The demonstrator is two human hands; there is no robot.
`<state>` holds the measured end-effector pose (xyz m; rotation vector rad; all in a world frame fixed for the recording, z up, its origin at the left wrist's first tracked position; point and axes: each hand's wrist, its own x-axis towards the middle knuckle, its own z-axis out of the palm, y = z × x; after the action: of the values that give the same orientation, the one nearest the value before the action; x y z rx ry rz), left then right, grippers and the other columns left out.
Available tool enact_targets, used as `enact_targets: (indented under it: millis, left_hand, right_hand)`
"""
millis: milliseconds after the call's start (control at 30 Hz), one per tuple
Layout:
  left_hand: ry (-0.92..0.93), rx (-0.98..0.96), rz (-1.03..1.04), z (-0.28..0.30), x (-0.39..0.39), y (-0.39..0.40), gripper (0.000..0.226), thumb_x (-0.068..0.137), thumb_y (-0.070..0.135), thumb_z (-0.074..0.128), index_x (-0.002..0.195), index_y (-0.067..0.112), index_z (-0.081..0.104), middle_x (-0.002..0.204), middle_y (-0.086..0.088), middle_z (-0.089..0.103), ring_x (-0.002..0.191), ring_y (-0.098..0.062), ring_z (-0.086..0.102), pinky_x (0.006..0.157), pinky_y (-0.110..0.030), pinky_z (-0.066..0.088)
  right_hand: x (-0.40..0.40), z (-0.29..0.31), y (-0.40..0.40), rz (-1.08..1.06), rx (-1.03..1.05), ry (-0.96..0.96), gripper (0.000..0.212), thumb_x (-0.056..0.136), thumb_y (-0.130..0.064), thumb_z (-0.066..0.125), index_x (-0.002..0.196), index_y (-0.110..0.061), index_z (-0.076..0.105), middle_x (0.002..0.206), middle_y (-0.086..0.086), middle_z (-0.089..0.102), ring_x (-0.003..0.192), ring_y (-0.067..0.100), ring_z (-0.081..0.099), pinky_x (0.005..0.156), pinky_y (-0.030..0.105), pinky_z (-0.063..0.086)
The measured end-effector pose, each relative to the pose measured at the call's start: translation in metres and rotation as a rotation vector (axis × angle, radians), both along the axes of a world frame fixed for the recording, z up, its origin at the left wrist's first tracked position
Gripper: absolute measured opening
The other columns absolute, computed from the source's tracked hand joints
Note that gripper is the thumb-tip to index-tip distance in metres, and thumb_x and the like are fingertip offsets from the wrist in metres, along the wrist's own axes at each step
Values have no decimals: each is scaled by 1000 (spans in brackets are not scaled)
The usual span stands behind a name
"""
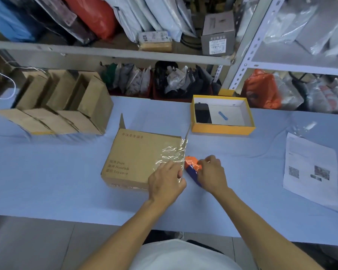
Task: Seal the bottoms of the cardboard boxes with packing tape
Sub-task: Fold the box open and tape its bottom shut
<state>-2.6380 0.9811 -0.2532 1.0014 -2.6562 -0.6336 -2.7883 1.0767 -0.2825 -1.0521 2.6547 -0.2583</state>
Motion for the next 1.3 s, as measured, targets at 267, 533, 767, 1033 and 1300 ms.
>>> enact_targets:
  millis: [267,533,767,1033,1300]
  left_hand:
    - [44,-22,-81,5,11,-3,19,67,34,64,73,26,47,78,10,52,75,-13,46,54,-26,35]
    - [126,-93,-59,1,53,-2,17,61,25,64,73,26,52,77,13,49,74,-13,46,62,-31,45]
    - [14,-63,344,-16,98,11,58,67,43,64,123,36,52,145,5,36,141,-23,22,111,-60,14]
    - [298,164,404,-10,98,11,62,73,54,77,130,34,61,157,3,31,149,-18,-1,117,-19,1]
    - [321,221,506,21,108,15,55,69,40,85,120,38,66,150,19,33,149,-10,-1,118,-25,3]
  right_hand:
    - [-31,58,-70,263,-328,-29,31,97,-24,56,127,-21,63,120,3,58,110,19,52,85,30,43]
    - [-18,62,-93,568,162,-170,45,104,-25,33,149,-25,32,119,4,66,129,24,48,117,46,5]
    - [3,57,-84,845,105,-361,60,99,-36,51,151,-47,23,88,-34,47,100,2,47,112,41,17]
    - [-2,48,-72,882,-36,-540,64,80,-32,79,136,-48,52,123,-11,61,99,2,54,93,21,43]
    - [11,66,-74,947,-153,-439,54,85,-21,75,128,-48,58,96,11,55,87,24,58,79,35,49]
